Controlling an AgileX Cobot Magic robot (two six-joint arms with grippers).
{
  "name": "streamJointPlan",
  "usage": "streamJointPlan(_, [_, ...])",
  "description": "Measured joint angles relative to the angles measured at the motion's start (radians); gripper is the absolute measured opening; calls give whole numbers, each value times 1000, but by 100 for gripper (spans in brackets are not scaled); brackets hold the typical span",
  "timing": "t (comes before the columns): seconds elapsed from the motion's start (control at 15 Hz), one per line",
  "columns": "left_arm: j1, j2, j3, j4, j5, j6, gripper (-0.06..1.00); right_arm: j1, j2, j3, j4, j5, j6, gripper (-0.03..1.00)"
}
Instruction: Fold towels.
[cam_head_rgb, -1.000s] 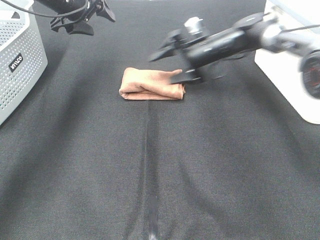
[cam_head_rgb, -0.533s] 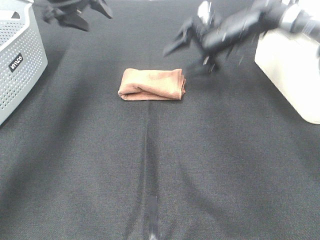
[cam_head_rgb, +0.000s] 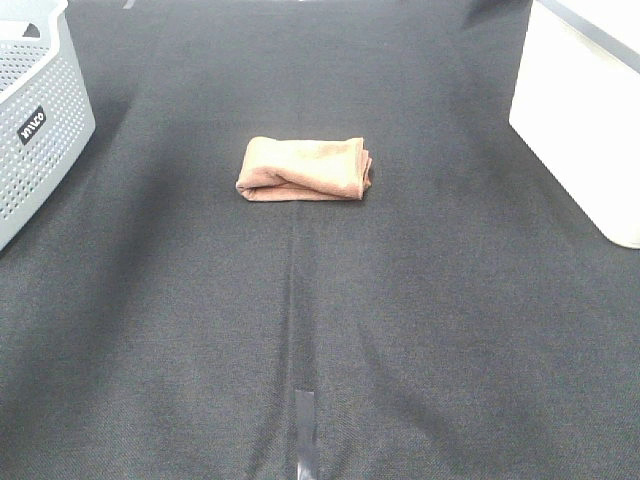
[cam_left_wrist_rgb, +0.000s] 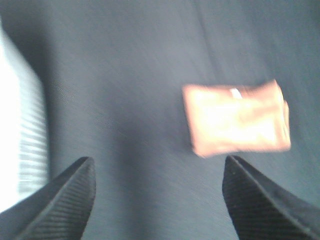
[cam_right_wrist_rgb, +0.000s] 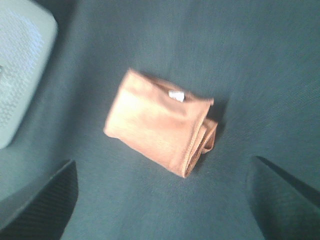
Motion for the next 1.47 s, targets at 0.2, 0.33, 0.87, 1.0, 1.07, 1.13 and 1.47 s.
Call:
streamJointPlan(0.2, [0, -134, 21, 62, 0, 0, 68, 0, -214, 220, -68, 1, 1, 85])
streamJointPlan(0.33, [0, -260, 152, 88, -1, 10, 68, 0, -381, 423, -113, 1, 1, 85])
streamJointPlan(0.87, [0, -1006, 1057, 102, 3, 29, 68, 0, -1141, 1210, -209, 5, 7, 85])
streamJointPlan(1.0, [0, -1237, 1213, 105, 4, 30, 68, 0, -1337, 1349, -246, 8, 9, 85])
streamJointPlan(1.07, [0, -1368, 1273, 105, 5, 38, 68, 0, -1443, 1417, -276, 9, 19, 85])
streamJointPlan(1.13, [0, -1485, 1328, 106, 5, 50, 68, 0, -1539, 1476, -305, -6, 35, 85])
streamJointPlan(1.47, [0, -1945, 1566, 105, -25, 93, 68, 0, -1924, 1711, -373, -143, 51, 85])
